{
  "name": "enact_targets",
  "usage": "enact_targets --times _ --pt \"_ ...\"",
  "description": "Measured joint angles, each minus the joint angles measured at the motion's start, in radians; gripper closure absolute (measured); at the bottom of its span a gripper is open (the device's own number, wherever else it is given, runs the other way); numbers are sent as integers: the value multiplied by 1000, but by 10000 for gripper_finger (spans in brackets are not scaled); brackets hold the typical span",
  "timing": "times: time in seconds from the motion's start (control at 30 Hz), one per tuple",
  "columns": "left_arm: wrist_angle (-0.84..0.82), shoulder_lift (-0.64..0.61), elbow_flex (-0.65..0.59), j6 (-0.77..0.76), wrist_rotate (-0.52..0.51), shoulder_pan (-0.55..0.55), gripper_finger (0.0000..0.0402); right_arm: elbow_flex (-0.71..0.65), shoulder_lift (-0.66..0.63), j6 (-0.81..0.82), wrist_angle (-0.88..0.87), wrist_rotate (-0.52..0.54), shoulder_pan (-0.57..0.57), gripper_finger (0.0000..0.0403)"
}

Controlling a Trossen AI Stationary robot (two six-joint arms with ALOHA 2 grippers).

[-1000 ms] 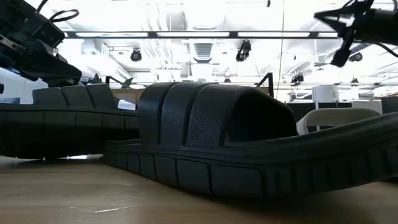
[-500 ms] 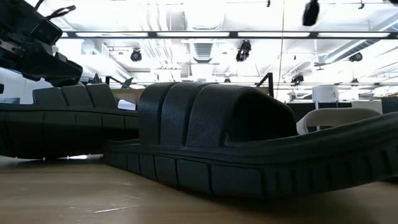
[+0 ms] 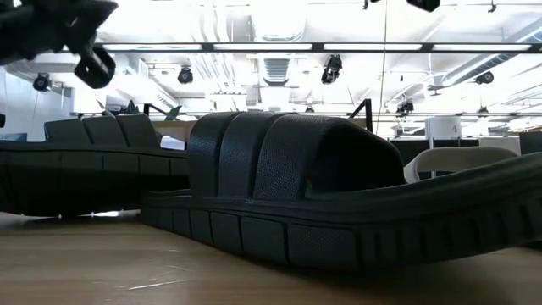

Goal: Pick and place slides into the shelf
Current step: Put the left gray slide on the shelf

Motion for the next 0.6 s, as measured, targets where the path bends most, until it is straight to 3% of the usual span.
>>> enact_targets --times 0.2,0.37,0.6 --pt "157 0 1 -22 -1 0 402 153 124 -1 -358 65 50 393" --pt "159 2 1 -23 -1 0 402 161 193 34 -398 65 128 393" --pt "155 22 1 -29 12 0 402 193 299 208 -405 67 306 392"
